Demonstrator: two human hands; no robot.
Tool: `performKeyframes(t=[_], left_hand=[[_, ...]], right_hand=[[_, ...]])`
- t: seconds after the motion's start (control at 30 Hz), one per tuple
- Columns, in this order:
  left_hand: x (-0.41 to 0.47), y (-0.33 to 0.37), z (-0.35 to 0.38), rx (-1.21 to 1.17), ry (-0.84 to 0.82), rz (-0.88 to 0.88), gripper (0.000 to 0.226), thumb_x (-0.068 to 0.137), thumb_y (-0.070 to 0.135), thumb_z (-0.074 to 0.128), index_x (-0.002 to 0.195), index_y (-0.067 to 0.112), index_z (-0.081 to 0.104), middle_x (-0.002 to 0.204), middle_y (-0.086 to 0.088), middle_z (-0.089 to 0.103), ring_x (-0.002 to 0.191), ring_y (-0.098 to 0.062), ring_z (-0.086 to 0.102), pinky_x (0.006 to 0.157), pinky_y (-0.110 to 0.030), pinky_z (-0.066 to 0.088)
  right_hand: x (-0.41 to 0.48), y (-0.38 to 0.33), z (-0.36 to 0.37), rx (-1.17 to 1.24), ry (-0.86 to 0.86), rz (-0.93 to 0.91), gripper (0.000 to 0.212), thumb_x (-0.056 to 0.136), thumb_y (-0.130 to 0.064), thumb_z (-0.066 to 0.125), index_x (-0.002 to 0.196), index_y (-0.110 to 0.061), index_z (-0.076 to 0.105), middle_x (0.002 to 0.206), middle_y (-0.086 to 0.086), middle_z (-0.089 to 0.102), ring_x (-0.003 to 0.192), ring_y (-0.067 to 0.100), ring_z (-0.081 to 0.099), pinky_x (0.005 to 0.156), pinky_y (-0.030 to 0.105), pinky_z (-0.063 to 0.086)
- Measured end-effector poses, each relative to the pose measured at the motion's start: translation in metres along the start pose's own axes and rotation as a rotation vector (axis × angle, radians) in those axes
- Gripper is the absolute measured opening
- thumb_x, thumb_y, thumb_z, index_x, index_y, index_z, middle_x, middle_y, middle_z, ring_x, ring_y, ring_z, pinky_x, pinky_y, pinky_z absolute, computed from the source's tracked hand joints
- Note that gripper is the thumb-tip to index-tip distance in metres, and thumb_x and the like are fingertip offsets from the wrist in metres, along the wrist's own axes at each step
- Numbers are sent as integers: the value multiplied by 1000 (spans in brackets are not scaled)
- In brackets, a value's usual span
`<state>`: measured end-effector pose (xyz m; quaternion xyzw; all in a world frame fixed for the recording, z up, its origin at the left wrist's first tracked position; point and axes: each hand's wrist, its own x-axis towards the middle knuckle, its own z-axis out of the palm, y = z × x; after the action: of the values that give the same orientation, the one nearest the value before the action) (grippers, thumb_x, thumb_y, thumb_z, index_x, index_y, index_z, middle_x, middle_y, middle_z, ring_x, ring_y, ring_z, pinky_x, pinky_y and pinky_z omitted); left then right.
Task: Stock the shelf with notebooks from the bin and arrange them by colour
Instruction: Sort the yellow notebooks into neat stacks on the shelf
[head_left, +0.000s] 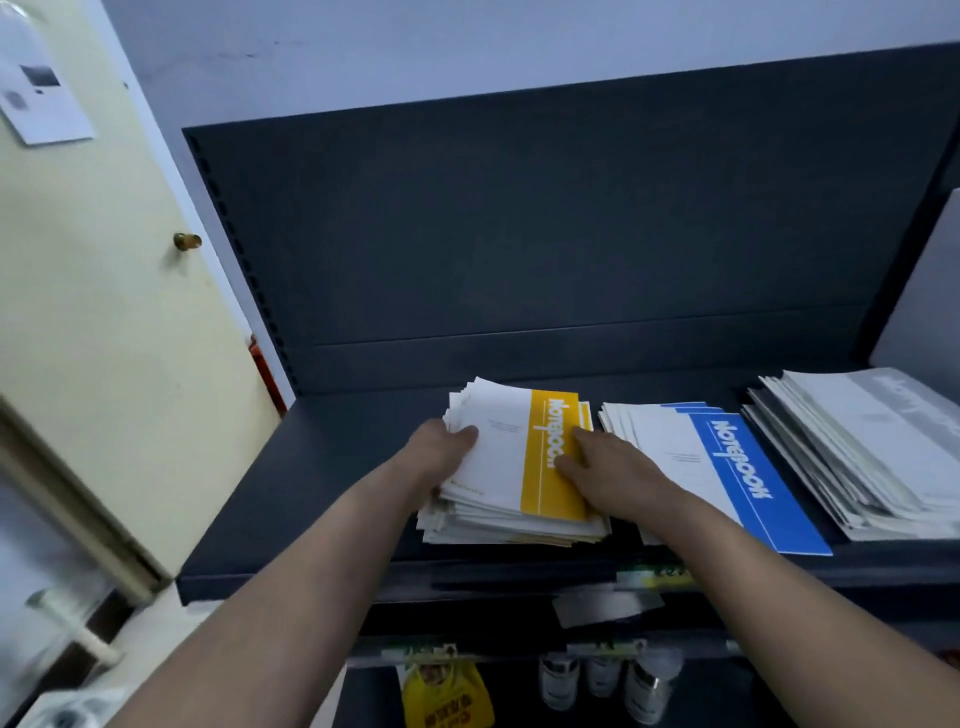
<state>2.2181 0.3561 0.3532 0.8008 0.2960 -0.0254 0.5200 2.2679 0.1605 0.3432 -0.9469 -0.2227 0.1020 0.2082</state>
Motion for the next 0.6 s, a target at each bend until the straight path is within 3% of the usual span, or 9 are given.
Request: performKeyframes(t=[0.07, 0.27, 0.33, 0.43, 0.5, 0.6], left_hand=[[-1, 2, 4, 29, -18, -29, 42, 98, 36, 47, 129, 7, 50, 120, -9, 62, 104, -28, 62, 92, -43, 52], [2, 5, 21, 73, 4, -22, 40, 97, 38, 44, 127, 11, 48, 118, -7, 59, 101, -26, 61, 80, -39, 53], [3, 6, 22, 85, 27, 24, 44, 96, 37, 49, 133, 12, 45, 120, -4, 58, 104, -25, 60, 83, -38, 52], [2, 5, 13, 368, 225, 156, 62, 88, 42, 60, 142, 18, 41, 133, -3, 51, 124, -28, 45, 92, -39, 46], [-2, 9, 6, 530, 315, 227, 54, 85, 46, 62, 133, 22, 55, 126, -1, 56, 124, -25, 40, 88, -39, 46], [-8, 20, 5, 540, 259, 228, 32, 84, 45, 66, 105, 20, 69, 106, 2, 68, 102, -19, 61, 78, -34, 51]], right_hand=[[2, 0, -2, -52, -45, -13, 48, 97, -45, 40, 135, -15, 40, 129, 9, 51, 117, 26, 50, 92, 37, 43], [9, 11, -12, -148, -60, -17, 46, 96, -47, 40, 132, -17, 42, 127, 8, 53, 114, 26, 53, 88, 37, 46], [8, 12, -13, -138, -57, -16, 43, 96, -47, 40, 127, -18, 45, 124, 6, 54, 111, 24, 53, 87, 36, 46], [4, 9, -12, -167, 7, -39, 44, 96, -47, 41, 132, -21, 46, 134, 6, 47, 120, 25, 48, 96, 39, 44], [2, 3, -13, -159, 45, -57, 45, 95, -46, 43, 134, -23, 46, 139, 4, 44, 126, 25, 44, 100, 39, 41], [0, -5, -13, -124, 40, -74, 42, 93, -45, 49, 129, -23, 53, 133, 0, 51, 120, 22, 50, 95, 37, 45]])
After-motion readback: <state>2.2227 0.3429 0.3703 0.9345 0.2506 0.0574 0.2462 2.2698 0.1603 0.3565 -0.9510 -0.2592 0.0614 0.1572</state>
